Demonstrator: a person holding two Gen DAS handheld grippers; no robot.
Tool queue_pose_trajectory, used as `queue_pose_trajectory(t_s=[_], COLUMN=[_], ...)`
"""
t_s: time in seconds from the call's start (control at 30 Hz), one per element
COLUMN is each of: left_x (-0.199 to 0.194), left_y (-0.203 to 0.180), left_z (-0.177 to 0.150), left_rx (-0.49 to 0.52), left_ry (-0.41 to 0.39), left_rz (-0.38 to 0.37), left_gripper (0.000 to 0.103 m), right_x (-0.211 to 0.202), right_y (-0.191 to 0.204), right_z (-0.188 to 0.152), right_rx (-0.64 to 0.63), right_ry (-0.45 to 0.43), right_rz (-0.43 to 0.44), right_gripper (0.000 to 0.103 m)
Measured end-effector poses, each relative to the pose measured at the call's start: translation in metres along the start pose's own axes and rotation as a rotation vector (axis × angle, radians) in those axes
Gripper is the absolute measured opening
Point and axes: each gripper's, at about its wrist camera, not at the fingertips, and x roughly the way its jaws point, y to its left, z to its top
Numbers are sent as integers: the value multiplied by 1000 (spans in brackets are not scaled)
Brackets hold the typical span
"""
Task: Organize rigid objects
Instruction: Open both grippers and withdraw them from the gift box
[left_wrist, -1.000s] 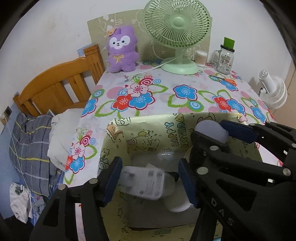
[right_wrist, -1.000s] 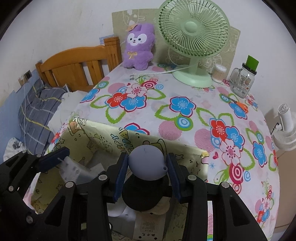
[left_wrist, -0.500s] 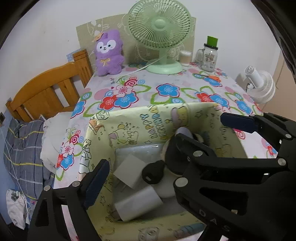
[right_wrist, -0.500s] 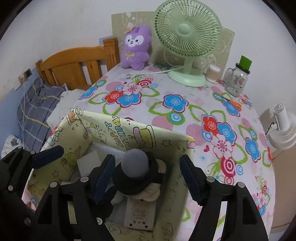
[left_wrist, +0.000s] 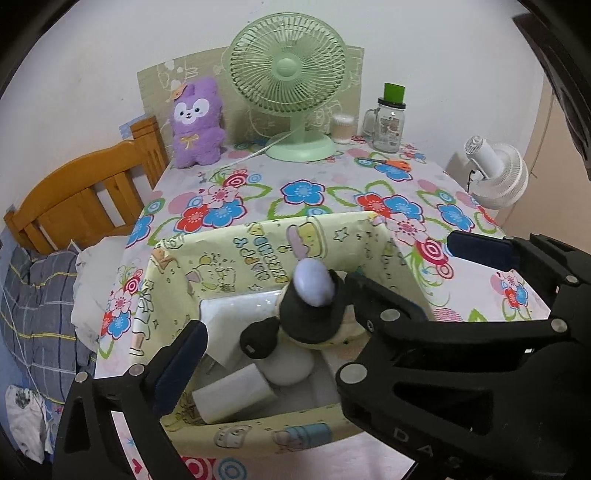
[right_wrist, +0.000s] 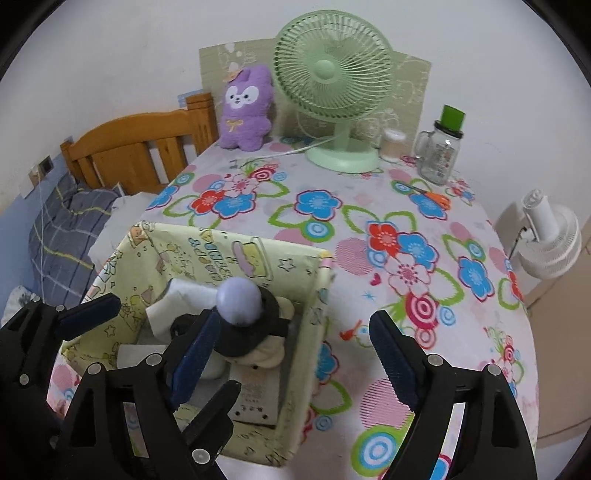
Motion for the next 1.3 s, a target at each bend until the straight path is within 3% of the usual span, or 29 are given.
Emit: queue_pose_trajectory(t_s=[0.4,0.97,1.3], left_x=[-15,-35,-42], left_y=[-27,-75,-82], left_z=[5,14,20], left_rx=[21,91,31], left_ry=[-38,-103,-120], left_rz=[-12,-27,-59], left_gripper=[103,103,103], right_x=[-28,-67,-94], right_y=[-29,-81,-112], right_z=[-10,-26,-38], right_rx=[68,168,216], right_ry=[-45,-101,-152], right_rz=[-71,-134,-190], right_gripper=[93,94,94])
